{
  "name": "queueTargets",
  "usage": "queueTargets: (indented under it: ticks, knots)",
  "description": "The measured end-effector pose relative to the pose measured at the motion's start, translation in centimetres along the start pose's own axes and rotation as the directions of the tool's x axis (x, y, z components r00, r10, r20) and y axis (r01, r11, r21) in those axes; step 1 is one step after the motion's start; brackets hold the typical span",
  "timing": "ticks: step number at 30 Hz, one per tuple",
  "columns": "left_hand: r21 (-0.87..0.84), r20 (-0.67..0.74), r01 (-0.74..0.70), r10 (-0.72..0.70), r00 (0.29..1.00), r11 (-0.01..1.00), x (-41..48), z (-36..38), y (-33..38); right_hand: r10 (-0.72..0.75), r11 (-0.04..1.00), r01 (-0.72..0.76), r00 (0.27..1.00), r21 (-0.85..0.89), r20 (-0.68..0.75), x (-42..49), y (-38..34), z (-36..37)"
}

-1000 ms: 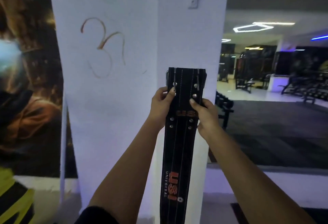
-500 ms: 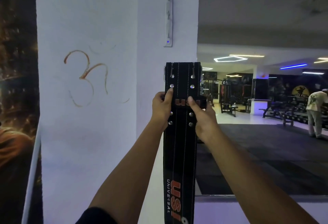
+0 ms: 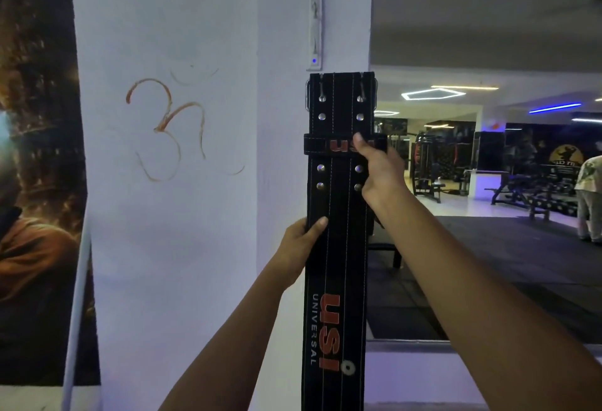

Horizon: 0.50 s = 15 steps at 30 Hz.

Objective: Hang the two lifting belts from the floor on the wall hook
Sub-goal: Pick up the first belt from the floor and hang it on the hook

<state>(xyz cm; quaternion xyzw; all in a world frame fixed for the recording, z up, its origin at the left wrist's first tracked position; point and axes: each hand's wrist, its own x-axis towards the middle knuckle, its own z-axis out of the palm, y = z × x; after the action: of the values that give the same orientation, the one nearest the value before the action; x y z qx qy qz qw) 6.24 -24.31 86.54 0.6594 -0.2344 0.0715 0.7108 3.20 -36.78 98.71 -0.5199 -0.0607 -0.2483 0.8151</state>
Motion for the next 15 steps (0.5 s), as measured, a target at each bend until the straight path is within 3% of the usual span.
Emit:
queueTargets:
  ticks: [7,12,15]
  knots:
    - [-0.059,-0.018,-0.077,0.076,0.997,0.995,1.1,-0.3,3.6,0.004,1.000,-0.004,1.000,-0.001,-0.023,-0.1,-1.8,0.4]
    - [0.011,0.129,0.083,-0.084,0.988,0.996,-1.6,-1.2,-1.4,0.003,1.000,-0.003,1.000,-0.015,-0.014,-0.2,-2.8,0.4]
    - [0.022,0.143,0.108,-0.110,0.984,0.994,-1.8,-1.3,-2.5,0.001,1.000,-0.001,1.000,-0.028,-0.013,-0.2,-2.8,0.1]
